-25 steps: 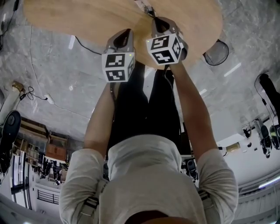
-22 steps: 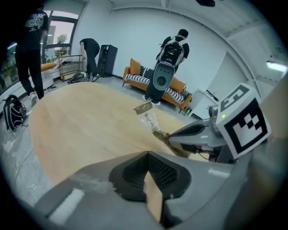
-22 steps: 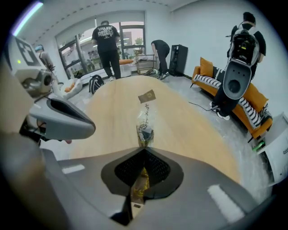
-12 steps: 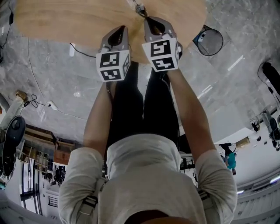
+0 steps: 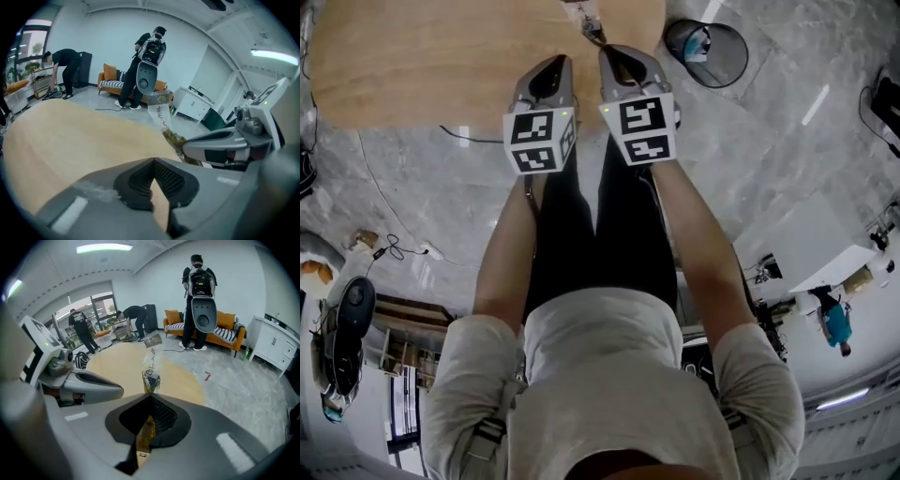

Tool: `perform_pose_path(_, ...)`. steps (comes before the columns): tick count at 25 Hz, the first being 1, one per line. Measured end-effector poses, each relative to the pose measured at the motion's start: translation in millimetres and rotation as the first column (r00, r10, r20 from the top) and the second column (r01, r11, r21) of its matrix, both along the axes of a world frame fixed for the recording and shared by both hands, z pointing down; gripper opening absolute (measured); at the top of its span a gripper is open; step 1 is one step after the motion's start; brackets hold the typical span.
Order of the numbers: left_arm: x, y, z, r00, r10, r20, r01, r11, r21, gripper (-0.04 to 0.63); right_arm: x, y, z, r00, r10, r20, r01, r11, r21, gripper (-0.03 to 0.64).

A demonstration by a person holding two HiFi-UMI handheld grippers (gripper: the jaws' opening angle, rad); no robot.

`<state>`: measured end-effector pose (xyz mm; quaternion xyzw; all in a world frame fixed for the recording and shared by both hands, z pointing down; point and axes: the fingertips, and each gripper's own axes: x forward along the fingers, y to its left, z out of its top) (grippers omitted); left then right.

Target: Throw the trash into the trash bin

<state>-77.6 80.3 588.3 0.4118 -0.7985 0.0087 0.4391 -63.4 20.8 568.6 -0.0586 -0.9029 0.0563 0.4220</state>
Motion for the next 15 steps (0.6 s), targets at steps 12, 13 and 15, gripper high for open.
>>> perform_pose_path(12,119.4,-167.6,1.7,0.956,0.292,0.006,-0.292,0.956,-0.001,0.018,142.3,-154.3,-4.7,0.965,0.262,0.013,-0.262,0.965,0.025,0.008)
perform_pose_path(13,130.1,-182.1,3.4,0.951,0.310,0.006,-0.311,0.951,0.000,0.018,155.0,-166.5,-2.6,0.959,0.284,0.011,-0.284,0.959,0.021,0.008)
perform_pose_path(15,149.3,-208.4,5.2,0.939,0.344,0.006,-0.344,0.939,0.000,0.018,179.1,-190.4,1.3,0.945,0.328,0.006,-0.328,0.945,0.015,0.008)
